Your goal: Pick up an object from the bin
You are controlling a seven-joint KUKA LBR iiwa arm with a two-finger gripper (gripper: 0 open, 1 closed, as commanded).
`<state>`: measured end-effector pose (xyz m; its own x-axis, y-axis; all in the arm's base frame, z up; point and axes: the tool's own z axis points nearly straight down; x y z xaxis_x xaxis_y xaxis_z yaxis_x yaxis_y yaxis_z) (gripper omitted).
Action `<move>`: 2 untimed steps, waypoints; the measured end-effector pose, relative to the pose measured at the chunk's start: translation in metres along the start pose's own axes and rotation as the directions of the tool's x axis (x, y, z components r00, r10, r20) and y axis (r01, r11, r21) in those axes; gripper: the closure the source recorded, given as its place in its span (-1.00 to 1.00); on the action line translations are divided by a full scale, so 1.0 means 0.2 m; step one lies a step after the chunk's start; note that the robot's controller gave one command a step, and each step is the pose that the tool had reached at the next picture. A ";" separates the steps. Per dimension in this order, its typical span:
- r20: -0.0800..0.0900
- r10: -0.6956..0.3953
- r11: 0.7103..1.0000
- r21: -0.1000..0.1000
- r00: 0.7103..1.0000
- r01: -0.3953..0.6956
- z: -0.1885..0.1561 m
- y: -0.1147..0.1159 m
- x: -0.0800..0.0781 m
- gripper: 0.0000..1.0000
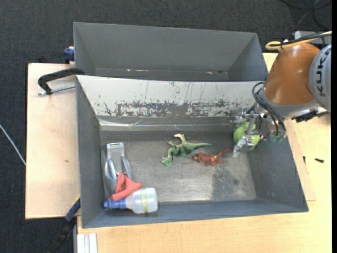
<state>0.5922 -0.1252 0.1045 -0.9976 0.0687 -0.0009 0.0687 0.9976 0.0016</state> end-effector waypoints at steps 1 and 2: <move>-0.003 0.000 1.000 0.000 1.000 0.000 -0.11 0.00 0.00 1.00; 0.002 0.000 1.000 0.000 1.000 0.000 -0.22 0.00 0.00 1.00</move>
Offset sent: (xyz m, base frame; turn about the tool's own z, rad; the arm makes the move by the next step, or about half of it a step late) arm 0.0000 0.0002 0.0293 0.0000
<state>0.5926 -0.1253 0.1485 -0.9976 0.0688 -0.0030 0.0688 0.9976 0.0012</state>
